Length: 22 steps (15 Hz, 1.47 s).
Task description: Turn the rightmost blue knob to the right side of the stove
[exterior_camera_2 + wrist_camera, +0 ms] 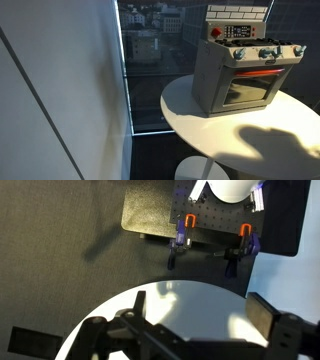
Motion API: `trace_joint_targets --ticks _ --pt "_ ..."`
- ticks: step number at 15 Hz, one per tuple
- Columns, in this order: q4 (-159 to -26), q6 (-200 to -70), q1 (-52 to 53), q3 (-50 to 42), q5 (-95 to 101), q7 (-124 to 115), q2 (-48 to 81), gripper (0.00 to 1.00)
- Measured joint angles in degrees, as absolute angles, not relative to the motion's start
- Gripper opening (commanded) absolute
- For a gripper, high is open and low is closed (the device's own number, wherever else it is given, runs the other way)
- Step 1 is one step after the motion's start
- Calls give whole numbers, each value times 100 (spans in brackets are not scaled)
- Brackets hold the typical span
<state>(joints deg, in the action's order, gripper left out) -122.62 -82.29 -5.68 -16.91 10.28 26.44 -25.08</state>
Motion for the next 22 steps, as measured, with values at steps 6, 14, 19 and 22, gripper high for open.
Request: trace_joint_targets --ticks 6,14,19,22 --pt "-11846 -8636 -577 -1572 715 1831 -1964 100" --pt "-11390 -9581 -623 -1253 576 321 -1215 100" --pt "-11285 -10241 -630 -1082 576 -514 -899 100" --pt "-11259 -10628 -652 -1041 578 -881 -801 100"
